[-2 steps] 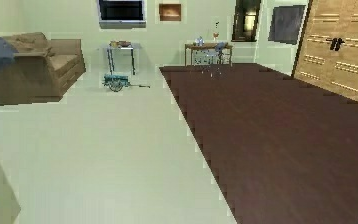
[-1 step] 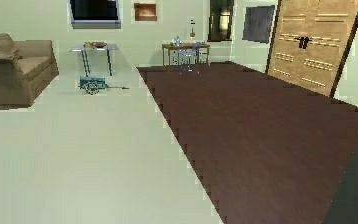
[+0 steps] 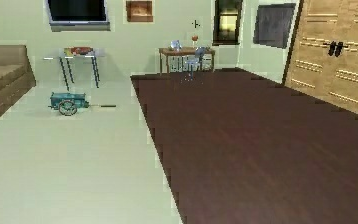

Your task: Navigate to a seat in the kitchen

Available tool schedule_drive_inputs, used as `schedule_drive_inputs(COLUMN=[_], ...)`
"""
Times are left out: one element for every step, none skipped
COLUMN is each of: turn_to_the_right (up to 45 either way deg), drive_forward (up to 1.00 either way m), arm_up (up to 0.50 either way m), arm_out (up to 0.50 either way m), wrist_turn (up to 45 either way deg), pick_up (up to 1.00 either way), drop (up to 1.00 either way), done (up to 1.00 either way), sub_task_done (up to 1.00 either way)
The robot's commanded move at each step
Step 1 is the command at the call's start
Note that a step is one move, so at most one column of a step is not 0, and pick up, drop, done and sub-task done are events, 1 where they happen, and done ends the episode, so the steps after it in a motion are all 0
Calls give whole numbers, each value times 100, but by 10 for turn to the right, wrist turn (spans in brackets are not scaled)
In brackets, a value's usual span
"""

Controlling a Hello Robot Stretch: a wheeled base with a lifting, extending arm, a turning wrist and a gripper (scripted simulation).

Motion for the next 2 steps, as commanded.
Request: schedule_drive_inputs(turn_to_the_right=[0,0], drive_forward=[100,100], arm_up=[0,0], arm_out=[0,0], wrist_turn=[0,0], pick_up=[0,0], drop=[0,0], done=[0,0], sub_task_done=[0,0])
